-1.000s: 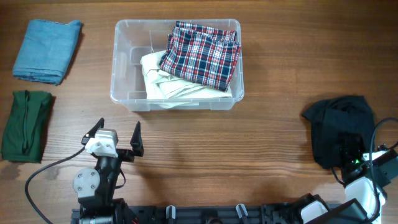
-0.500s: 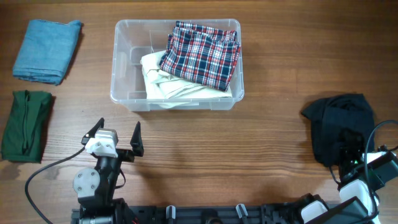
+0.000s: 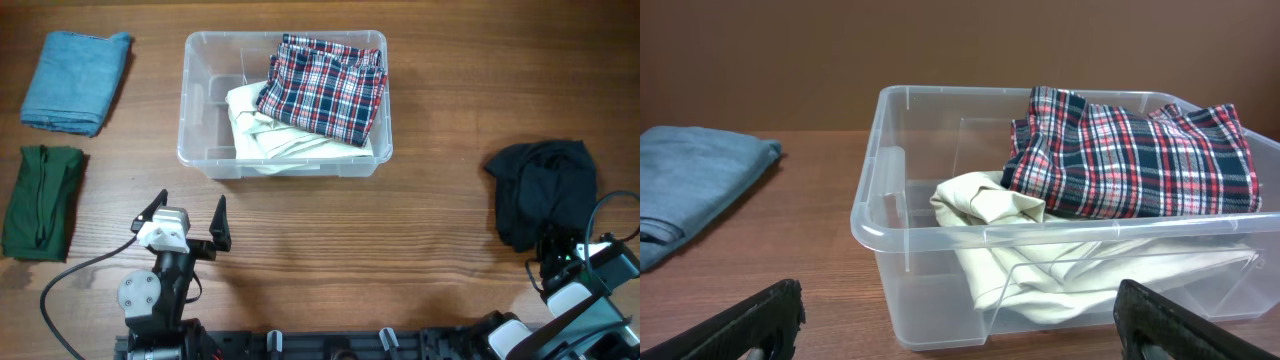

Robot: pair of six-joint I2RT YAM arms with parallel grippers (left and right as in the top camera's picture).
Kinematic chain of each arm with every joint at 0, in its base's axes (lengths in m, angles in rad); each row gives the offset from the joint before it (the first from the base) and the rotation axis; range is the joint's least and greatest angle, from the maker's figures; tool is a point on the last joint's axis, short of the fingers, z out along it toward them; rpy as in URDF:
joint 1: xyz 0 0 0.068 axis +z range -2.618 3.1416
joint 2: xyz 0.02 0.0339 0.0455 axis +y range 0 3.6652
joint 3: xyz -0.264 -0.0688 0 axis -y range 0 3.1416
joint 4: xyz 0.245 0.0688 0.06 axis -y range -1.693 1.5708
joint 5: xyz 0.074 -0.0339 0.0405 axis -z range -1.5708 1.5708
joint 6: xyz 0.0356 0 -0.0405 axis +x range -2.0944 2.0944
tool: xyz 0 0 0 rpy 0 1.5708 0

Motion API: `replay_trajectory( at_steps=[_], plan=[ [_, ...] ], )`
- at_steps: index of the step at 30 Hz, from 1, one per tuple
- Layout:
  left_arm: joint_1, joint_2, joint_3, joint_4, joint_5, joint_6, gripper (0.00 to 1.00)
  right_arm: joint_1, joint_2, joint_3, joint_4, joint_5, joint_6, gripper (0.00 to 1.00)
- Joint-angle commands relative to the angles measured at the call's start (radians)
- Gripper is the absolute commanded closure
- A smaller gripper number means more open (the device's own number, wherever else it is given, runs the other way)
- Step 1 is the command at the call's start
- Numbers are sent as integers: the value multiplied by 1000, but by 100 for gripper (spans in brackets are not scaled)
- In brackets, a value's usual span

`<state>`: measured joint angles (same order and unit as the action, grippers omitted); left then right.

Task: Pack container
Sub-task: 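Grasp the black cloth's edge with the right gripper, then lift the black cloth and carry it left over the bin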

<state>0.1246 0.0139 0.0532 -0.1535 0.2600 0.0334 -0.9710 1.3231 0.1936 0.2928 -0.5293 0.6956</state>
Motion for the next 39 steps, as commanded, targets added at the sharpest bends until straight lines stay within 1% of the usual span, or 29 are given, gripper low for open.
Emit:
replay_trajectory(
  at_steps=[1,4,7,15,19,22,23,25,30,31,32,36,39],
  plan=[
    [-5,-7,-6,1,2,15,0,10,13,-11,51,-39,16,96],
    [-5,-7,-6,1,2,15,0,10,13,-10,100,-66,10,96],
    [-5,-7,-6,1,2,15,0,10,13,-1,146,-138,-17,96],
    [-5,-7,-6,1,2,15,0,16,12,130,104,-366,-55,96],
    [-5,-7,-6,1,2,15,0,71,12,208,44,-417,-98,96],
    [-5,-7,-6,1,2,15,0,142,12,270,40,-484,-151,96],
    [-5,-7,-6,1,2,15,0,198,12,318,6,-498,-192,96],
    [-5,-7,-6,1,2,15,0,240,12,359,-47,-495,-241,96],
    [-5,-7,-6,1,2,15,0,367,12,462,-249,-402,-404,96],
    [-5,-7,-6,1,2,15,0,401,12,492,-318,-358,-455,96],
    [-5,-7,-6,1,2,15,0,482,12,574,-478,-233,-565,96],
    [-5,-7,-6,1,2,15,0,553,12,670,-604,-129,-632,96],
    [-5,-7,-6,1,2,15,0,589,12,734,-669,-114,-663,96]
  ],
)
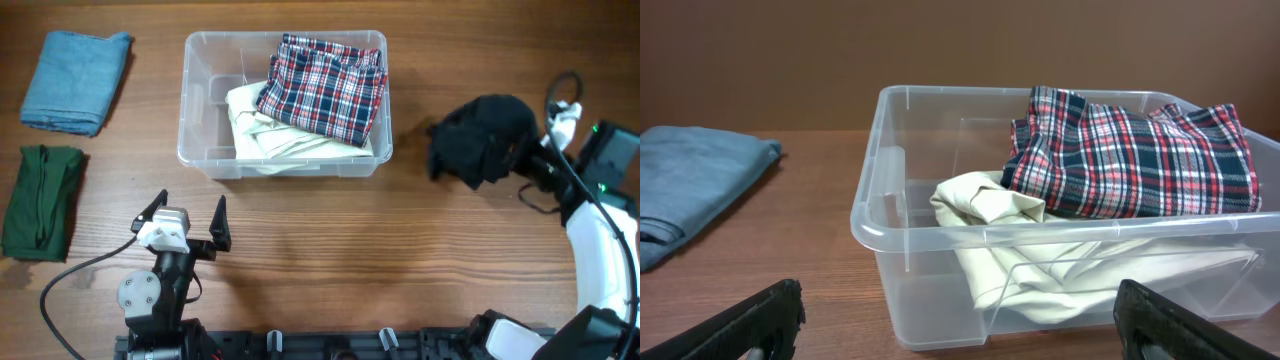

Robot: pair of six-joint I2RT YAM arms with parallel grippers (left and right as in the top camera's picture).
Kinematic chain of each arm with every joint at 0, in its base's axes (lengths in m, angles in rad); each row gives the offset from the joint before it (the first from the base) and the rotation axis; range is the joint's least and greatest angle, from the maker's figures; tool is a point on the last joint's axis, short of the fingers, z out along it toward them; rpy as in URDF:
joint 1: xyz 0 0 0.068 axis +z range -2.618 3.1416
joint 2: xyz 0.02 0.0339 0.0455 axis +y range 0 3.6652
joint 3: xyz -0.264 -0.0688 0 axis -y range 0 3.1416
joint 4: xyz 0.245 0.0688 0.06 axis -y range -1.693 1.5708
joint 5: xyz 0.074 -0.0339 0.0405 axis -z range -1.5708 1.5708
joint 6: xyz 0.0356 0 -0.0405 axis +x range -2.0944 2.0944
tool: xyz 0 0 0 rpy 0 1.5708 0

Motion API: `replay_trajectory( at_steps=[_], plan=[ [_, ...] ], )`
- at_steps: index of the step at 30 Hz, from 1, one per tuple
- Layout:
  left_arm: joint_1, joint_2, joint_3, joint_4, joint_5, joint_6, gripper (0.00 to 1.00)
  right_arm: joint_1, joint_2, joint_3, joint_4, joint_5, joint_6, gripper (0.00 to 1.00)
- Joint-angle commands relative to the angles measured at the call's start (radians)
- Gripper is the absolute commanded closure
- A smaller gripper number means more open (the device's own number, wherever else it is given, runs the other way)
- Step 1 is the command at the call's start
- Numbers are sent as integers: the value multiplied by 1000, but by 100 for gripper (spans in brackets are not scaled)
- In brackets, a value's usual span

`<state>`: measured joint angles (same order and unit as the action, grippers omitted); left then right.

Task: Pack container
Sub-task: 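Lift the black cloth and carry it left over the bin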

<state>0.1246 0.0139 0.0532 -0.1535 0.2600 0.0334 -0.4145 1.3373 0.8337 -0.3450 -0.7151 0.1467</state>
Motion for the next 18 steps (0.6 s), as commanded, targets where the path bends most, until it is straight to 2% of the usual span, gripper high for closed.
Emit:
replay_trajectory(
  at_steps=[1,18],
  plan=[
    [-5,-7,-6,1,2,15,0,43,-2,114,-48,72,-121,96],
    [-5,-7,-6,1,2,15,0,183,-2,424,-326,189,-200,96]
  ],
)
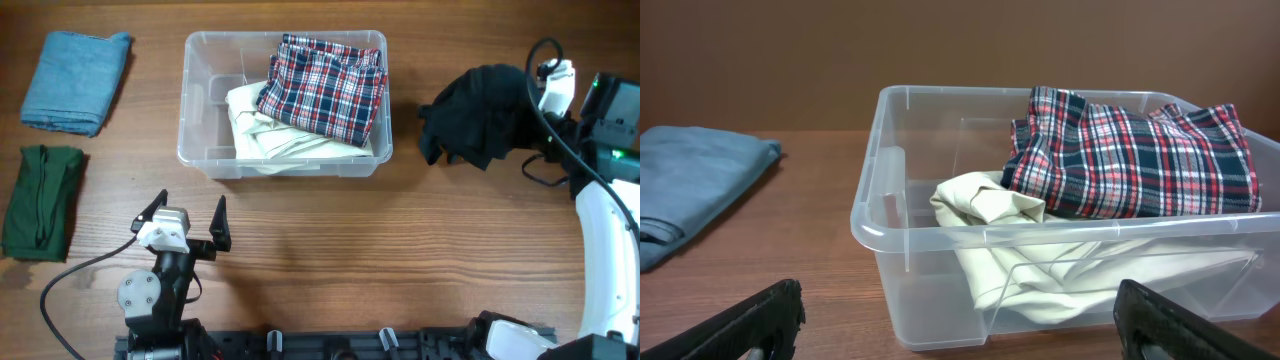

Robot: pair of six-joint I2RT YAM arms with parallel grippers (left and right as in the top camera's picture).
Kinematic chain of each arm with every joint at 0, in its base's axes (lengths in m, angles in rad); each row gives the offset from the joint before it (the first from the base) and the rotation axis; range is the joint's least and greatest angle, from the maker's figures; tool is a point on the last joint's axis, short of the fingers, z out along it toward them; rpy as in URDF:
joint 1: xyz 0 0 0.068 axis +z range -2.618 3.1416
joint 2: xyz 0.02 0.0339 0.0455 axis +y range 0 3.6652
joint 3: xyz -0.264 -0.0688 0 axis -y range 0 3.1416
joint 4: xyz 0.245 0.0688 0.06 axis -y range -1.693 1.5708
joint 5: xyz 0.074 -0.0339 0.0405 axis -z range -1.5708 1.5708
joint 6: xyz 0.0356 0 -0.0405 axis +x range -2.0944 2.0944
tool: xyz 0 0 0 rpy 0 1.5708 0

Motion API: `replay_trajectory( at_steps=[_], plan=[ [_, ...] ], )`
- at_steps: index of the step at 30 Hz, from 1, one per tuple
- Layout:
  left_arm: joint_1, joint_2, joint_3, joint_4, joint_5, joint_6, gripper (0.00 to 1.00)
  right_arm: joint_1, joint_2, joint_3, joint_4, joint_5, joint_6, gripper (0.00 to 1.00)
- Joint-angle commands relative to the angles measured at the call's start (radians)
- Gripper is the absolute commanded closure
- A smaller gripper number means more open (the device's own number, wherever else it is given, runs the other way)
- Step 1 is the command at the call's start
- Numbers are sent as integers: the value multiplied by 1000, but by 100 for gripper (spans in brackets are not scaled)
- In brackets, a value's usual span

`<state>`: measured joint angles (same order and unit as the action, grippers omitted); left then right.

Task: Pack container
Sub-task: 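Lift the black cloth and carry it left over the bin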

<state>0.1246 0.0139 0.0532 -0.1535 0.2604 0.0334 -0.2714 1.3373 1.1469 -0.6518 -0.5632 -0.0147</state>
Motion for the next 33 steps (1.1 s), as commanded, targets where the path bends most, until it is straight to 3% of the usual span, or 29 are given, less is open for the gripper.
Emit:
replay_trajectory(
  at_steps=[1,15,33],
  plan=[
    [-5,-7,-6,1,1,15,0,51,-2,133,-32,46,-39,96],
    [-5,-7,-6,1,1,15,0,264,-2,492,-169,74,24,96],
    [-5,-7,-6,1,1,15,0,669,145,496,153,78,313,96]
  ],
)
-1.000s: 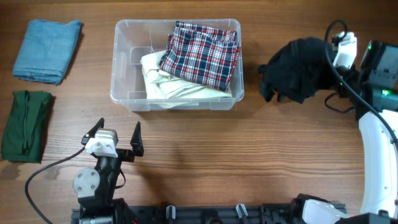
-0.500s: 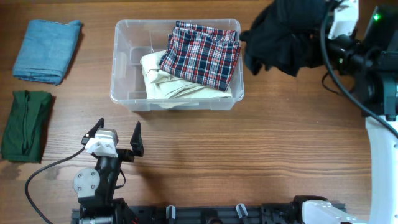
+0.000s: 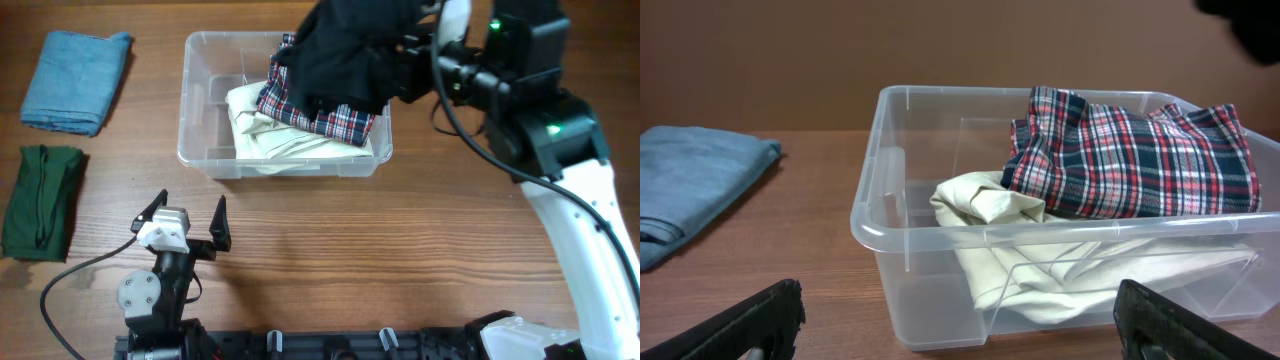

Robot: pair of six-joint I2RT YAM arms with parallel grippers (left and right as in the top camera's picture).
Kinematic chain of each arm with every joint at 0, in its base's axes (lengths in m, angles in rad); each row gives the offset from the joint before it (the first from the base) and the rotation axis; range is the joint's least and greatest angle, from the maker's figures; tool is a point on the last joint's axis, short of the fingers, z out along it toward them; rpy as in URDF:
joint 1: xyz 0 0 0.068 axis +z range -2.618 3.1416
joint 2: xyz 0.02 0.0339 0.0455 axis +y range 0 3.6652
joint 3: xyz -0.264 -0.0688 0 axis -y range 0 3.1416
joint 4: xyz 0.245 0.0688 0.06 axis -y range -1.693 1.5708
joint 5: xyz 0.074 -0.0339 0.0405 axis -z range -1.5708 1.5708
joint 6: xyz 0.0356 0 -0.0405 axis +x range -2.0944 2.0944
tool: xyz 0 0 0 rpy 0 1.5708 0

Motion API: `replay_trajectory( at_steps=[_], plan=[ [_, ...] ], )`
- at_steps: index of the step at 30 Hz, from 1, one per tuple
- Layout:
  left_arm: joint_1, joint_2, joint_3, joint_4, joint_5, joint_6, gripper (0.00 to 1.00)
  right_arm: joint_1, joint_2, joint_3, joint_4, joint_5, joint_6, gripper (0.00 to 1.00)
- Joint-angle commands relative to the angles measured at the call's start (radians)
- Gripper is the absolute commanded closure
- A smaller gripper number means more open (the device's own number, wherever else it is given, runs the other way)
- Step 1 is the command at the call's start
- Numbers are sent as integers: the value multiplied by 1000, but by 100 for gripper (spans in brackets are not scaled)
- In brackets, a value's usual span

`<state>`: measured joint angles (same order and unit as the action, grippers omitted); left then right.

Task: Pack container
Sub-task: 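Lift the black cloth and carry it left over the bin, then lower the black cloth into the bin and release it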

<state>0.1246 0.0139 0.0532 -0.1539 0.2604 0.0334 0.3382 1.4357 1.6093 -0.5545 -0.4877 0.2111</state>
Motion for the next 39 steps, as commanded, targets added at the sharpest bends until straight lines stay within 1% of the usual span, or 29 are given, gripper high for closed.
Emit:
replay_trajectory(
  at_steps=[1,6,14,24,35,39],
  plan=[
    [-5,-7,-6,1,1,15,0,75,66,33,70,2,108,96],
    [-5,-7,-6,1,1,15,0,131,132,33,142,1,190,96],
    [-5,-7,-6,1,1,15,0,214,166,33,236,16,293,96],
    [-5,-7,-6,1,1,15,0,224,227,32,222,23,323,96],
    [-5,-7,-6,1,1,15,0,238,318,32,256,-10,343,96],
    [-5,-7,-6,1,1,15,0,238,320,32,219,-5,338,96]
  ],
)
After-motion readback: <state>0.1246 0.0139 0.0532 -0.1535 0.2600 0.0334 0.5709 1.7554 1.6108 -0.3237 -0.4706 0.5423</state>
